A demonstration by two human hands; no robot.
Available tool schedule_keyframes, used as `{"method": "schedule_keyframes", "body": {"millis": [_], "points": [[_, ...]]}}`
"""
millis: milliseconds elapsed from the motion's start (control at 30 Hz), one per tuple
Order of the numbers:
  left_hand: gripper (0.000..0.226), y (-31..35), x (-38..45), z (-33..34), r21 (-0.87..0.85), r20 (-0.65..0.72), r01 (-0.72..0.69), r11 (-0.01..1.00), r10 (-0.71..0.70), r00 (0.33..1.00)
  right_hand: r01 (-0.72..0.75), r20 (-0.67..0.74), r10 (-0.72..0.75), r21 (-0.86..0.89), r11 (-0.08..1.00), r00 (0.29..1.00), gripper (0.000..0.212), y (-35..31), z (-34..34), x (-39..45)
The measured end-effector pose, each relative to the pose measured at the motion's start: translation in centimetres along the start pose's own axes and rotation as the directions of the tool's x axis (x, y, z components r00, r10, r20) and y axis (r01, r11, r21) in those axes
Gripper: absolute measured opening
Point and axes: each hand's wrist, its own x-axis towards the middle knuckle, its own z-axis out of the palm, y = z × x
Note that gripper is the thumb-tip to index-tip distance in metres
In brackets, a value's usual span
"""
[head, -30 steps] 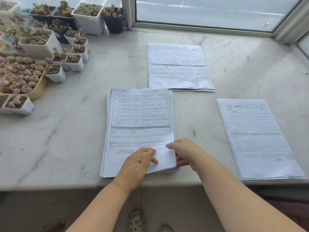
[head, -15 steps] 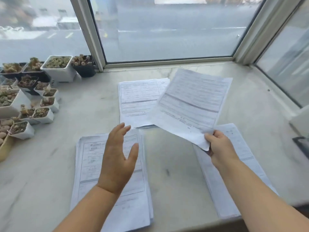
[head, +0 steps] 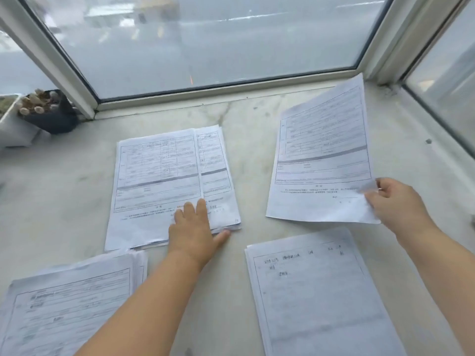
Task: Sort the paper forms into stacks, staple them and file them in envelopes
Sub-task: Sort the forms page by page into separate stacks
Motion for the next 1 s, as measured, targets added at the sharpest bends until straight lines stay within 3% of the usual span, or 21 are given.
{"method": "schedule_keyframes", "body": {"millis": [100, 200, 267, 333, 400, 600, 833, 1000], "points": [[0.080, -0.2, -0.1, -0.2, 0.074, -0.056, -0.084, 0.994, 0.088, 0.995, 0.002, 0.094, -0.004, 0.014, 1.000, 0.996, 0.030, 0.1, 0.2, 1.2], [0.078, -2.1, 0.0, 0.4, -0.011, -0.141, -0.112, 0.994, 0.109, 0.984, -0.001, 0.181, -0.004, 0.028, 1.000, 0.983, 0.033, -0.2, 0.9, 1.7], [0.069, -3.2, 0.3, 0.0, -0.238, -0.248, -0.031, 0.971, -0.030, 0.968, -0.006, 0.228, -0.001, 0.031, 1.000, 0.974, 0.034, -0.5, 2.0, 1.9], [0.058, -3.8, 0.3, 0.5, -0.485, -0.272, 0.077, 0.871, -0.233, 0.934, -0.015, 0.283, 0.007, 0.028, 1.000, 0.959, 0.033, -0.7, 3.9, 2.0], [0.056, -3.6, -0.4, 0.5, -0.570, -0.315, 0.040, 0.821, -0.263, 0.912, -0.012, 0.342, 0.004, 0.021, 1.000, 0.940, 0.031, -1.0, 6.2, 2.1], [0.058, -2.8, -0.9, 1.3, -0.447, -0.283, -0.037, 0.894, -0.102, 0.954, 0.035, 0.460, -0.021, -0.022, 0.999, 0.888, 0.025, -2.4, 11.9, 1.6], [0.064, -3.1, -0.4, 1.7, -0.358, -0.235, -0.099, 0.929, 0.013, 0.972, 0.070, 0.462, -0.048, -0.029, 0.997, 0.885, 0.022, -4.5, 14.4, 0.5], [0.059, -2.6, -0.5, 1.0, -0.127, -0.123, -0.102, 0.987, 0.086, 0.989, 0.070, 0.458, -0.048, -0.033, 0.997, 0.887, 0.023, -5.7, 15.8, -0.2]]}}
